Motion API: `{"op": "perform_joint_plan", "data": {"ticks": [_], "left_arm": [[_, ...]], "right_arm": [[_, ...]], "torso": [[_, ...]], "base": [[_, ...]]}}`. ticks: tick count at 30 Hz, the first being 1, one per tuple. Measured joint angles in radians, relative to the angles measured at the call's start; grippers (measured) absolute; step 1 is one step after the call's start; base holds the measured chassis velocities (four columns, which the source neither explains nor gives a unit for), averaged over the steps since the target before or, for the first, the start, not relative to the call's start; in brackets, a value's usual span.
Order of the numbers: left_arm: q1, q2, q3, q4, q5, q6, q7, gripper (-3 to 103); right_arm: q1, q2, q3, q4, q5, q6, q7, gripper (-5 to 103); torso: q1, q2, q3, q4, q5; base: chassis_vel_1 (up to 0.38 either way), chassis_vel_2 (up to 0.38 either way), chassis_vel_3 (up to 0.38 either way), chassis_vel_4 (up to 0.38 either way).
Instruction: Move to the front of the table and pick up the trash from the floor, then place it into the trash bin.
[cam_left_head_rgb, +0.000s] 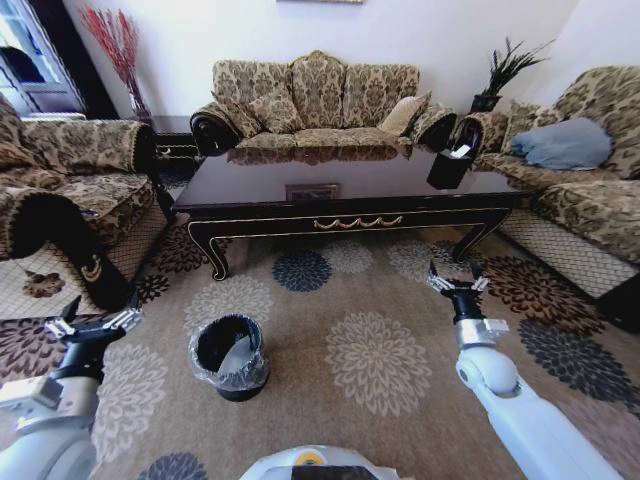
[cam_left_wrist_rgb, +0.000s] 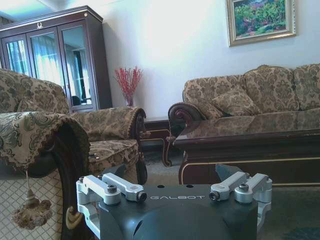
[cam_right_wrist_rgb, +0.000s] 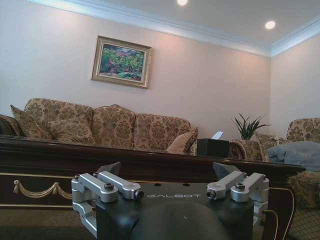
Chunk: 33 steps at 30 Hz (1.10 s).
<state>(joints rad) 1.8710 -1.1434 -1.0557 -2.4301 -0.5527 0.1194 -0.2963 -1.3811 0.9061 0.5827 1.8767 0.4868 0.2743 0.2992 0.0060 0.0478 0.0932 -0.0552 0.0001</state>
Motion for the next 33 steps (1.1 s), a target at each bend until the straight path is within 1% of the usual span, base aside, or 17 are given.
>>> {"op": "perform_joint_plan", "data": {"ticks": [3, 9, 14, 18, 22, 23, 26, 33], "left_arm": [[-0.02, -0.001, 0.029, -0.005, 0.005, 0.026, -0.018, 100], [-0.042, -0.008, 0.065, -0.008, 0.026, 0.04, -0.026, 100], [-0.078, -0.055, 0.134, -0.002, 0.086, 0.041, -0.026, 100], [-0.084, -0.079, 0.161, 0.001, 0.103, 0.041, -0.025, 100], [-0.087, -0.092, 0.164, 0.008, 0.105, 0.041, -0.028, 100], [-0.086, -0.092, 0.164, 0.01, 0.106, 0.041, -0.028, 100], [-0.084, -0.086, 0.164, 0.015, 0.106, 0.039, -0.024, 100], [-0.089, -0.082, 0.179, 0.026, 0.095, 0.039, -0.008, 100]], "right_arm": [[-0.034, 0.013, 0.025, 0.032, 0.014, 0.001, -0.029, 100], [-0.074, 0.02, 0.062, 0.062, 0.018, 0.006, -0.065, 100], [-0.11, 0.019, 0.1, 0.072, 0.016, 0.019, -0.115, 100], [-0.126, 0.023, 0.112, 0.077, 0.01, 0.023, -0.13, 100], [-0.141, 0.034, 0.118, 0.079, 0.005, 0.025, -0.137, 100], [-0.143, 0.037, 0.118, 0.079, 0.004, 0.025, -0.138, 100], [-0.145, 0.04, 0.12, 0.078, 0.002, 0.026, -0.138, 100], [-0.151, 0.045, 0.121, 0.074, -0.001, 0.026, -0.138, 100]], "torso": [[0.0, 0.0, 0.0, 0.0, -0.0001], [0.0, 0.0, 0.0, 0.0001, -0.0001], [0.0, 0.0, 0.0, 0.0001, -0.0001], [0.0, 0.0, 0.0, 0.0002, -0.0002], [0.0, 0.0, 0.0, 0.0002, -0.0001], [0.0, 0.0, 0.0, 0.0, 0.0003], [0.0, 0.0, 0.0, 0.0001, -0.0003], [0.0, 0.0, 0.0, 0.0, 0.0]], "base": [[0.0, 0.0, 0.0, 0.0], [0.0, 0.0, 0.0, 0.0], [0.028, -0.035, -0.036, 0.038], [0.104, -0.112, -0.117, 0.123], [0.196, -0.195, -0.198, 0.197], [0.276, -0.255, -0.248, 0.259], [0.283, -0.266, -0.264, 0.28], [0.316, -0.312, -0.311, 0.301]]}}
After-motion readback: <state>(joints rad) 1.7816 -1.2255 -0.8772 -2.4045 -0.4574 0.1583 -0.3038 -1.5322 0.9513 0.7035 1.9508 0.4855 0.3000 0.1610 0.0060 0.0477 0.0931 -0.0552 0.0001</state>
